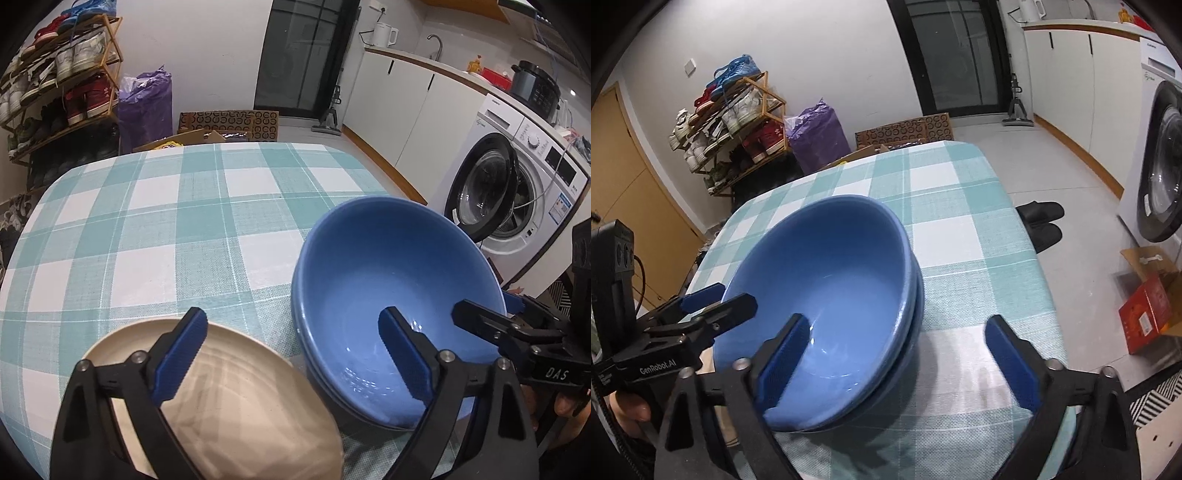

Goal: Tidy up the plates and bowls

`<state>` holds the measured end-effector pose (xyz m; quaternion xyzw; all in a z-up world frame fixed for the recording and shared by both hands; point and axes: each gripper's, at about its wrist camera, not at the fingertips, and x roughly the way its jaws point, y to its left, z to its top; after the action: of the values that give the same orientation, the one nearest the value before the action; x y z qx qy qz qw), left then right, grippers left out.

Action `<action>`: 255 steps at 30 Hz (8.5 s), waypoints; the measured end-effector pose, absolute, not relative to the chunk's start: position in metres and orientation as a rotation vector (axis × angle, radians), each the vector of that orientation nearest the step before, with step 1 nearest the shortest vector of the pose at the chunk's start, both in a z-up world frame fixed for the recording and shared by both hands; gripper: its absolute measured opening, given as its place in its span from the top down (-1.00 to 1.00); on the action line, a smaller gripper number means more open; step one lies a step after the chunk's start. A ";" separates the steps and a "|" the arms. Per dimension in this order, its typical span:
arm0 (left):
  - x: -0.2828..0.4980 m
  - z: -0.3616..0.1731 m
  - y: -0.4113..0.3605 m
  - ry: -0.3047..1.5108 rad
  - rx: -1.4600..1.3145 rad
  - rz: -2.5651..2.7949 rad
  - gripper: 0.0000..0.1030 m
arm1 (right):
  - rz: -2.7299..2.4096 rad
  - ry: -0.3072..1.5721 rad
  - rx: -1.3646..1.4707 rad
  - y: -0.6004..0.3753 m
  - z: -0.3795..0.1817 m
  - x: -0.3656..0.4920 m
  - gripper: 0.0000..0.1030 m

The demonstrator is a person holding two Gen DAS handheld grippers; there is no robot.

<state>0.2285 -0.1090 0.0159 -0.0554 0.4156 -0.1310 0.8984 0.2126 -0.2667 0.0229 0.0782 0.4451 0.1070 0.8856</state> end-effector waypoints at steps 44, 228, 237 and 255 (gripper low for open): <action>0.221 0.021 -0.122 0.893 -0.114 -0.342 0.42 | 0.185 0.926 0.203 -0.270 0.025 0.205 0.36; -0.008 0.015 0.048 0.402 -0.060 0.026 -1.00 | 0.546 0.433 -0.063 -0.140 0.035 0.002 -0.99; -0.018 -0.005 0.038 0.396 -0.024 0.016 -1.00 | 0.538 0.428 -0.032 -0.152 0.020 -0.006 -0.99; -0.021 -0.021 0.041 0.404 -0.056 0.011 -1.00 | 0.536 0.422 -0.057 -0.152 0.001 -0.009 -0.99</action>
<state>-0.0210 0.0412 -0.0212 -0.0279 0.2008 0.0055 0.9792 -0.0093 -0.1516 0.0015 -0.0281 0.2071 0.2630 0.9419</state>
